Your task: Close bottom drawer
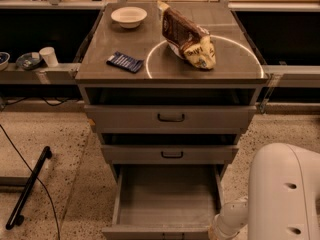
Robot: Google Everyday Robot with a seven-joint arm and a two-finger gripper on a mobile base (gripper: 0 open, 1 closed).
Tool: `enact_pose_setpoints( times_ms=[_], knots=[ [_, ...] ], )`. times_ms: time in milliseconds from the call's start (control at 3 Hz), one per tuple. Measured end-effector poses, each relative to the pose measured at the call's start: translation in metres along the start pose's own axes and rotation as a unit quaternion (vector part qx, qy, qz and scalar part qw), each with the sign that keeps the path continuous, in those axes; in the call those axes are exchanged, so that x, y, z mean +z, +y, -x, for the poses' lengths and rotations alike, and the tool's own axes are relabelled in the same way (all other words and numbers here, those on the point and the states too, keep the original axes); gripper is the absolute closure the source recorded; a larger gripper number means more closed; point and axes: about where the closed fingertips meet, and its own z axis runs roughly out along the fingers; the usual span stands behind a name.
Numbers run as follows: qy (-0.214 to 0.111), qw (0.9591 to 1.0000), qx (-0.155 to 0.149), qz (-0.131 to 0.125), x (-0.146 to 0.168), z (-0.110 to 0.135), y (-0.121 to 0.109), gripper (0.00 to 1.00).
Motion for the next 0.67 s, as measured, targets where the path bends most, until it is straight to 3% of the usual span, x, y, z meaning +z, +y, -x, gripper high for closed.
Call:
enact_pose_setpoints(
  times_ms=[667],
  knots=[
    [0.000, 1.0000, 0.000, 0.000, 0.0000, 0.0000, 0.0000, 0.11]
  ],
)
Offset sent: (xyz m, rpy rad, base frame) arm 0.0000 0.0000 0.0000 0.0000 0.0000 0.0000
